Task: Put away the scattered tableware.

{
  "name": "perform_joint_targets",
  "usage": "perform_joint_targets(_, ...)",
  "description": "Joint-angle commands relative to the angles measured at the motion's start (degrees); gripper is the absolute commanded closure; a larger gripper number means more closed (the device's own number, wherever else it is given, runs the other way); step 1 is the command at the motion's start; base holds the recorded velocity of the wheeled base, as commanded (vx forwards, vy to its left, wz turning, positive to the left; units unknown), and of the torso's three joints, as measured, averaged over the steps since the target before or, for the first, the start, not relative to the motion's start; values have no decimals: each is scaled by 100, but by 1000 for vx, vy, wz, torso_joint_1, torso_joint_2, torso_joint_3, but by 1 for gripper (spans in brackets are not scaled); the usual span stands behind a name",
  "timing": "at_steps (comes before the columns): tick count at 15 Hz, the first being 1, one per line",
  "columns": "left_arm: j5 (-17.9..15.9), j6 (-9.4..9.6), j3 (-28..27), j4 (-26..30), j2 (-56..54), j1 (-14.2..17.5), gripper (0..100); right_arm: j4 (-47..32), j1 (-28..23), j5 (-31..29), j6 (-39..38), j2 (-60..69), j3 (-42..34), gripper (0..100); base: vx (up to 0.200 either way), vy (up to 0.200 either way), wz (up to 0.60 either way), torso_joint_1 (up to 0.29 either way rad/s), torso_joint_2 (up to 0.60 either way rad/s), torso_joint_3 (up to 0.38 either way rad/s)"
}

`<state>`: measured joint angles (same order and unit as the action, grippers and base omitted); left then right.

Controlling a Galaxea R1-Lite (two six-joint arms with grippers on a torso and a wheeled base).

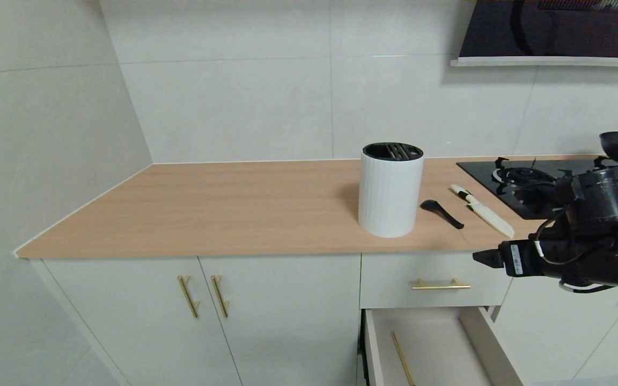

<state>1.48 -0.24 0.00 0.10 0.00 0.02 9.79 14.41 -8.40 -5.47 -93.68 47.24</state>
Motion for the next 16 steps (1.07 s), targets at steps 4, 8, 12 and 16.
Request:
perform_joint_targets(4,2,-2,0,-1,0,-2,0,691,-500,444,407,-598,910,0,0,0,0,0,0,0)
perform_joint_targets(8,2,-2,0,-1,0,6,0,682,-993,1227,1075,-1838,2430,0,0,0,0,0,0,0)
perform_joint_targets(12,2,-2,0,-1,0,-2,0,717,-1054,2246,1461,-2743,3028,0,0,0,0,0,0,0)
perform_joint_targets(16,2,-2,0,-1,0,-2,0,735,-1116,2598,1549,-3332,3345,0,0,0,0,0,0,0)
